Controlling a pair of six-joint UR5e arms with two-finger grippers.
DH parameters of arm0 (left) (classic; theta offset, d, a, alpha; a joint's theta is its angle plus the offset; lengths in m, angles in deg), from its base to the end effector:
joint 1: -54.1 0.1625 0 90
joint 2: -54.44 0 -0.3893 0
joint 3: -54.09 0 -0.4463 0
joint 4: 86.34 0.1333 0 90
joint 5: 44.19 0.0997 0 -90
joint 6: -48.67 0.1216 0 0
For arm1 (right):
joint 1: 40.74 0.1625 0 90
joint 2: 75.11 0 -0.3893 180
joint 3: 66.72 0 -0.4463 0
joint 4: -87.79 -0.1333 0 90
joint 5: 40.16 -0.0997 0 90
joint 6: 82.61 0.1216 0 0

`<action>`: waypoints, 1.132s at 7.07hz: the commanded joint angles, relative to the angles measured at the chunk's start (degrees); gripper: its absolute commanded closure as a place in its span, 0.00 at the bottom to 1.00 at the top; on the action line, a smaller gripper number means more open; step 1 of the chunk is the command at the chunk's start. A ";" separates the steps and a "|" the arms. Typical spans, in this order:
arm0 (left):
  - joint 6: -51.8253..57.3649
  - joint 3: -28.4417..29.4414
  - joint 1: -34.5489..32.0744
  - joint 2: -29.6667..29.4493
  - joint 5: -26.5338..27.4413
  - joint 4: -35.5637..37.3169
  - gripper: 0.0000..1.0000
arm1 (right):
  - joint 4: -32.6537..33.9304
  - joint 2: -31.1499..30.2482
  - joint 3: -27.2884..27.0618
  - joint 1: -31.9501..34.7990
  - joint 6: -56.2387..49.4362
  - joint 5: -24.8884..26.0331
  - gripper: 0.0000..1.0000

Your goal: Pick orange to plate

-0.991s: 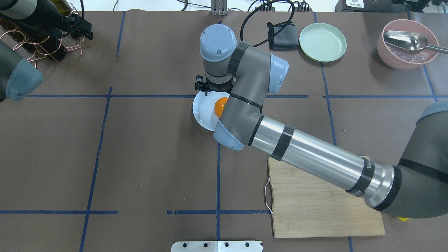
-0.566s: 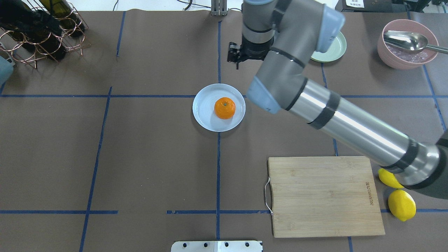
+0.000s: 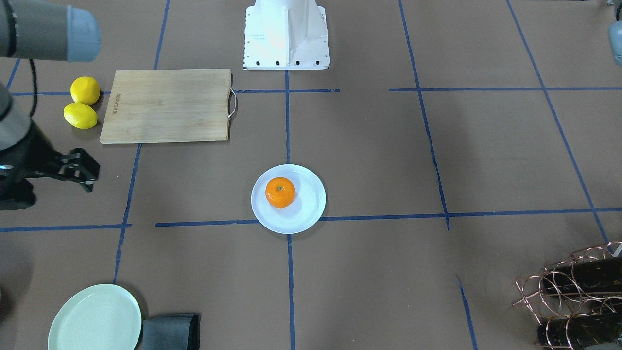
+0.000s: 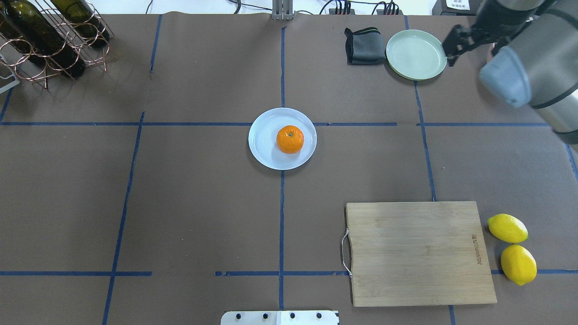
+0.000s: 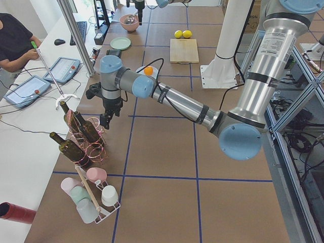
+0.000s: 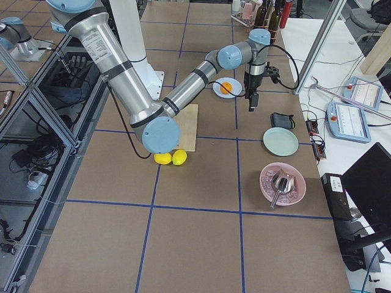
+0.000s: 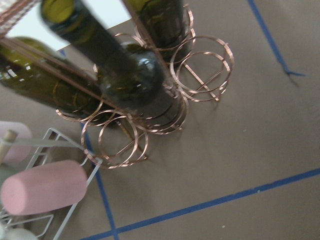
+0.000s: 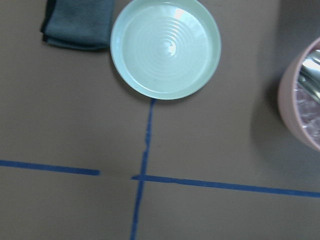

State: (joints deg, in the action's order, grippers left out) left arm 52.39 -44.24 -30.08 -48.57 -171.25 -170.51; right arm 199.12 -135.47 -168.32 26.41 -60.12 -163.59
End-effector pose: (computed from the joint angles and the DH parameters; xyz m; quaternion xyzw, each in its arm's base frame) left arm 0.0037 -0.6282 0.4462 0.1221 0.3172 0.1209 0.9327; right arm -0.1938 -0.6307 0.2681 0.0436 -0.3252 -0.0527 0.9432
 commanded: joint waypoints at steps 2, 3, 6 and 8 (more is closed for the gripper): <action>6.63 2.87 -5.10 8.78 -6.89 -0.47 0.00 | -0.15 -14.74 0.87 16.48 -29.09 -8.12 0.00; 9.61 3.05 -5.81 10.62 -6.89 -0.39 0.00 | -0.24 -18.87 1.31 20.09 -31.52 -11.27 0.00; 11.65 3.23 -8.79 15.65 -6.98 -1.26 0.00 | -0.24 -23.66 0.62 24.79 -33.39 -13.23 0.00; 11.67 3.32 -9.07 15.57 -6.90 -1.18 0.00 | -2.24 -26.98 2.09 26.01 -33.39 -13.23 0.00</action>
State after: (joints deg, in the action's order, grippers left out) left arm 63.87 -40.98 -38.86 -33.12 -178.21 -171.65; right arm 198.34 -160.46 -167.04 51.39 -93.57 -176.76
